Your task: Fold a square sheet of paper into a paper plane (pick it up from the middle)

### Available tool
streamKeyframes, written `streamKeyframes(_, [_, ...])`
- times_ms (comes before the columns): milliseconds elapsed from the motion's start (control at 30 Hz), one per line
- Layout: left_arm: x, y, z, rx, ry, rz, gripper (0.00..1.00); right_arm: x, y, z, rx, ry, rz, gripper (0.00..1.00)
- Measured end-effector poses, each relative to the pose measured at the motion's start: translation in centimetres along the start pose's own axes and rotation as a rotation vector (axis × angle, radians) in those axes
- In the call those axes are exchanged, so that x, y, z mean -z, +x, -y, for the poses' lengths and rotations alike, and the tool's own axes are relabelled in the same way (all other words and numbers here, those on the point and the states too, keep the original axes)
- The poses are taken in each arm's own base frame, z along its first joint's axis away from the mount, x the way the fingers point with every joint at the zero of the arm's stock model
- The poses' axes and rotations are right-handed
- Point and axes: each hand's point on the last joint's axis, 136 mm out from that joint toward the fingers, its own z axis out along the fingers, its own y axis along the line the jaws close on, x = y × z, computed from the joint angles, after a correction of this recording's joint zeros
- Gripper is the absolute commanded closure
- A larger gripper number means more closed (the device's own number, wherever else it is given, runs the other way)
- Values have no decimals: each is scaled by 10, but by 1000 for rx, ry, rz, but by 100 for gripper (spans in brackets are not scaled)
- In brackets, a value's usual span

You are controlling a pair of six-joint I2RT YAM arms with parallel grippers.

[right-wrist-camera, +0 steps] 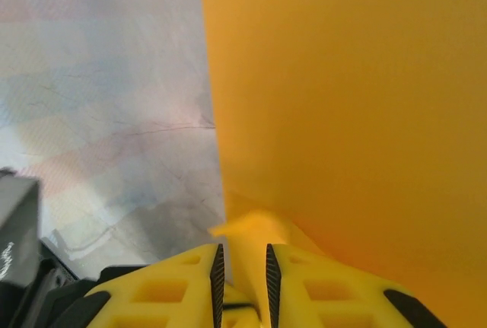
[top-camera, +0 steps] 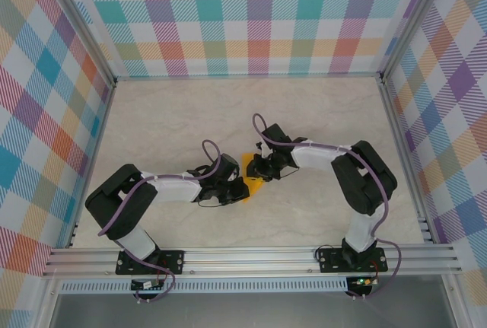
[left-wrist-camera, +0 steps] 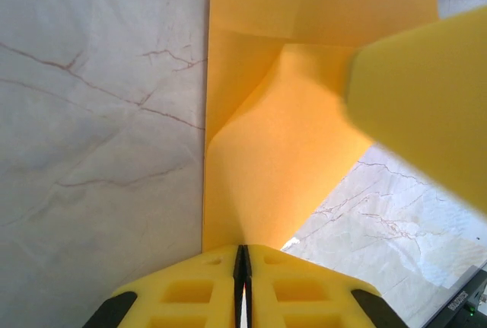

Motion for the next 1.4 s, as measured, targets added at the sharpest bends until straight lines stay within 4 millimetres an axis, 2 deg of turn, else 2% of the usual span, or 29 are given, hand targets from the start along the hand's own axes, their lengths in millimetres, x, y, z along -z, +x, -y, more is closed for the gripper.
streamKeyframes(100, [0, 0, 0, -1, -2, 1, 89, 18, 0, -2, 15, -5, 60, 75])
streamKeyframes(200, [0, 0, 0, 0, -5, 0, 89, 26, 7, 0, 21, -20, 82, 82])
streamKeyframes(333, [0, 0, 0, 2, -14, -3, 91, 19, 21, 9, 1, -45, 49, 89])
streamKeyframes(467, [0, 0, 0, 3, -17, -4, 91, 11, 32, 11, -11, -80, 2, 92])
streamKeyframes(633, [0, 0, 0, 5, -22, -8, 91, 3, 33, 8, -7, -114, -22, 92])
streamKeyframes(900, [0, 0, 0, 7, -29, -11, 92, -7, 36, 15, -21, -107, -51, 93])
streamKeyframes(1400, [1, -1, -2, 10, -49, -7, 92, -13, 31, 24, 5, -68, -51, 93])
